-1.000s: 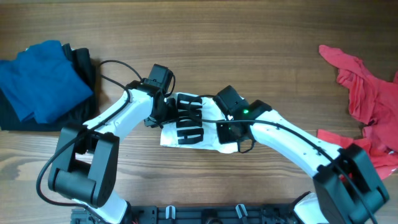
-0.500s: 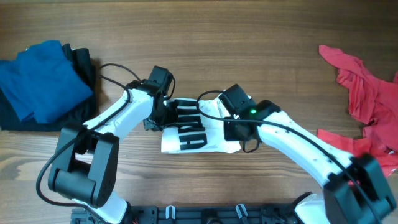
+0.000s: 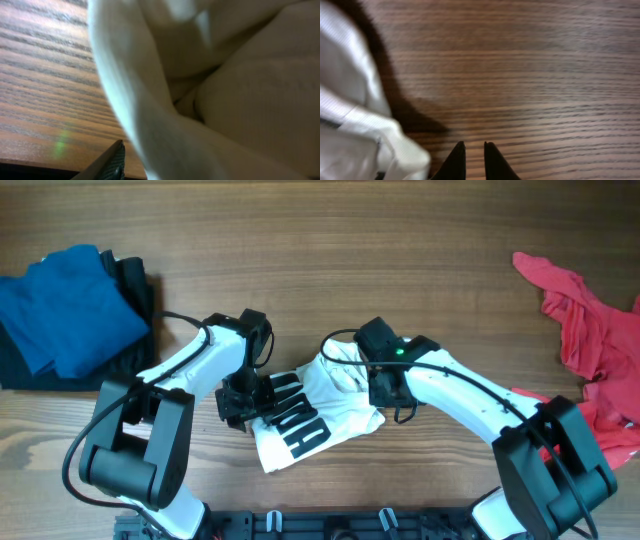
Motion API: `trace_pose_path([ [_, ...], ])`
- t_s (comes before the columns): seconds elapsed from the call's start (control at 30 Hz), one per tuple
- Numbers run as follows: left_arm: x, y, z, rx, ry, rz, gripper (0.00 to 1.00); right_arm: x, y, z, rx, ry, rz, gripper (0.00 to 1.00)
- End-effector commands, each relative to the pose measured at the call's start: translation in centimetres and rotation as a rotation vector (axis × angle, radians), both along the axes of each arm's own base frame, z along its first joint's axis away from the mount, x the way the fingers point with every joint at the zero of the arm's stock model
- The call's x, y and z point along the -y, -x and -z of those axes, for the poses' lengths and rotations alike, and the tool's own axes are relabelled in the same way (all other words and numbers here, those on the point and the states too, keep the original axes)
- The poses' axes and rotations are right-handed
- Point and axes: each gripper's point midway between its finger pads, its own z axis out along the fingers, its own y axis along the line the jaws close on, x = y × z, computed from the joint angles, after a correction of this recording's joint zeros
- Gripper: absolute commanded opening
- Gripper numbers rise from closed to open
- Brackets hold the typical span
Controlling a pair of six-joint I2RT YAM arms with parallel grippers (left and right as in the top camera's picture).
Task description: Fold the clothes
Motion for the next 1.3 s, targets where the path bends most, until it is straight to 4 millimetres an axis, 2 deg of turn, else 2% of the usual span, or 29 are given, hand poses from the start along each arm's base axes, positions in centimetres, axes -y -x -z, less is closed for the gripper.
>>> trace_pose_path([
  [0.0, -0.1, 0.4, -0.5, 0.018, 0.006, 0.005, 0.44, 0.5, 0.1, 0.1, -0.009, 0.013, 0.004, 0.11],
  [0.17, -0.2, -3.0, -4.7, 0.278, 0.022, 0.016, 0.46, -0.7, 0.4, -1.9, 0.010, -0.078, 0.002, 0.11],
  [0.23, -0.6, -4.6, -6.1, 0.397, 0.005, 0.020, 0.57, -2.0, 0.6, -3.2, 0.017, -0.164, -0.005, 0.11],
  [0.3, -0.8, -6.3, -7.2, 0.506, -0.007, 0.020, 0.61, -3.9, 1.1, -4.7, 0.011, -0.287, -0.023, 0.11],
  [0.43, -0.3, -9.9, -8.0, 0.664, 0.002, 0.034, 0.57, -6.3, 2.4, -6.2, -0.038, -0.440, -0.066, 0.11],
  [0.53, 0.0, -10.8, -7.1, 0.665, 0.002, 0.035, 0.54, -6.6, 3.1, -5.7, -0.083, -0.451, -0.085, 0.11],
  [0.67, -0.2, -10.1, -4.1, 0.564, -0.028, 0.047, 0.51, -6.6, 3.6, -4.6, -0.127, -0.434, -0.083, 0.11],
  [0.7, -0.3, -9.3, -2.6, 0.497, -0.041, 0.053, 0.46, -6.8, 3.9, -4.2, -0.149, -0.433, -0.086, 0.11],
  [0.73, -0.4, -8.8, -1.8, 0.460, -0.045, 0.056, 0.43, -7.0, 4.2, -4.0, -0.164, -0.435, -0.092, 0.11],
  [0.87, -0.7, -6.7, 0.3, 0.326, -0.061, 0.064, 0.32, -7.6, 5.1, -2.9, -0.210, -0.417, -0.112, 0.11],
  [1.03, -1.4, -4.6, 0.6, 0.229, -0.093, 0.071, 0.30, -7.5, 6.1, -1.0, -0.279, -0.373, -0.111, 0.12],
  [1.17, -1.9, -3.1, 0.6, 0.173, -0.111, 0.071, 0.18, -7.3, 6.2, 0.4, -0.310, -0.347, -0.101, 0.12],
  [1.27, -2.5, -1.5, 0.6, 0.114, -0.137, 0.052, 0.11, -6.6, 5.3, 1.6, -0.277, -0.290, -0.100, 0.12],
])
